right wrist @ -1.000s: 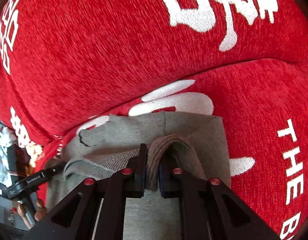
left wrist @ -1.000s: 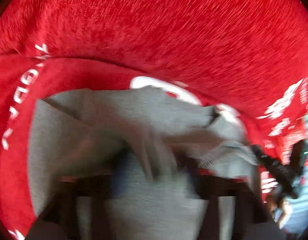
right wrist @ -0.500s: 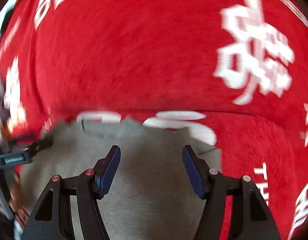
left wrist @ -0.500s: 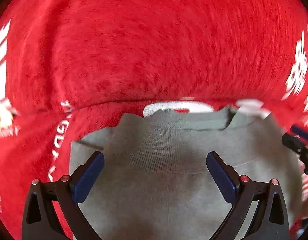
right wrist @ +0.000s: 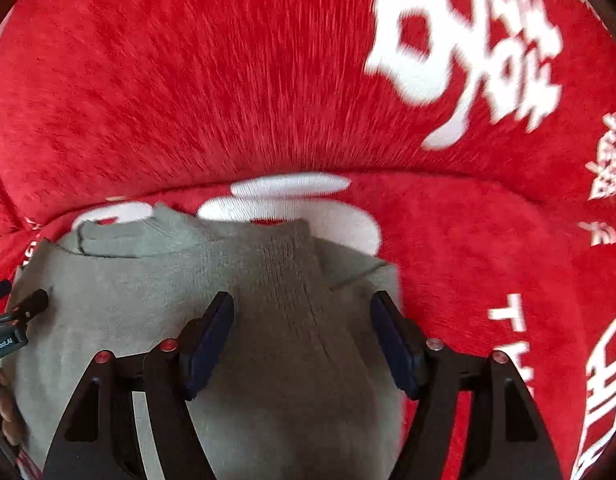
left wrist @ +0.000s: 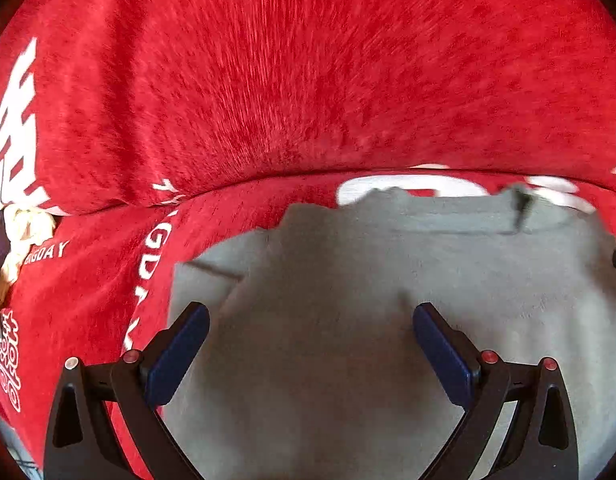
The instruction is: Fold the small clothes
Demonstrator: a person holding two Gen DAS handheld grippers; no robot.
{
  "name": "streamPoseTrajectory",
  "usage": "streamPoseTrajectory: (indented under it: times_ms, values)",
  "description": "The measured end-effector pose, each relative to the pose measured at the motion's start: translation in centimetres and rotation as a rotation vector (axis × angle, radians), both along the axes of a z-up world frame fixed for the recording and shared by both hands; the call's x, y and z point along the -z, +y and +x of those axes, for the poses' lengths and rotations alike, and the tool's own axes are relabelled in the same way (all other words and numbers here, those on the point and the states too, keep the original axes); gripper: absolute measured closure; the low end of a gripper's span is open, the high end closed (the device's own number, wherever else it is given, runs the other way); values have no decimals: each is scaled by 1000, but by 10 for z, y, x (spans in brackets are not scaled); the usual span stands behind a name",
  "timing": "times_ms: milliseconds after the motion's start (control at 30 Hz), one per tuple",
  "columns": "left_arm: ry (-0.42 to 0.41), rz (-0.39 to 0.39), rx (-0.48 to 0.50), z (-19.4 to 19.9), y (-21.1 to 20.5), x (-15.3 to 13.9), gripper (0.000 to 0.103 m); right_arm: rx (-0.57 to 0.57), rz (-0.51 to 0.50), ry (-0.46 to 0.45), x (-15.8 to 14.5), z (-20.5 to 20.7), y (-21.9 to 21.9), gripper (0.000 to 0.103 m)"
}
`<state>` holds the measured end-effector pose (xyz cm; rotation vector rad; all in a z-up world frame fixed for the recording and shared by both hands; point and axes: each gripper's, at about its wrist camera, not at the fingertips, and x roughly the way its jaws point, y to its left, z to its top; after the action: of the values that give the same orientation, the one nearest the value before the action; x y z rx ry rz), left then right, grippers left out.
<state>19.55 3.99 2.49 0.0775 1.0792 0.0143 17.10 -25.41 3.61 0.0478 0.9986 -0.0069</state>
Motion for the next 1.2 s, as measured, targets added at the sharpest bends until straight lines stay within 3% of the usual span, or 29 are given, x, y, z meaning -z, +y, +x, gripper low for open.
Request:
streamPoseTrajectory:
  times_ms: [67, 233, 367, 467, 567, 700, 800, 900, 1000, 1100, 1200]
  values:
    - [-35, -71, 39, -31, -4, -13, 1, -35, 24, -43, -13, -31, 8, 30]
    - [-88, -122, 98, -94, -23, -28, 1, -156, 3, -98, -19, -103, 47, 30]
    - [-71, -79, 77, -117, -24, -13, 1, -222, -85, -83, -3, -131, 80, 30]
    - [-49, -26, 41, -130, -9, -3, 1, -201, -120, -48, 13, -135, 73, 30]
    - [-33, -81, 10, -140, 18, 2, 1, -123, -96, -37, 19, -144, 39, 30]
    - [-52, -111, -29, -162, 41, -11, 1, -29, -87, -53, 4, -161, 13, 30]
    - [-86, -138, -30, -172, 31, -23, 1, -39, -24, -103, -9, -177, 23, 30]
    - [-91, -165, -2, -175, 5, -28, 1, -112, -12, -119, -6, -183, 62, 30]
    - [-100, -82, 56, -179, -30, -22, 1, -171, -42, -93, 11, -185, 97, 30]
    - [-73, -6, 53, -176, -40, -7, 1, -168, -59, -64, 26, -177, 101, 31]
    - [-63, -82, 33, -176, -20, -1, 1, -174, -77, -90, 26, -181, 88, 31]
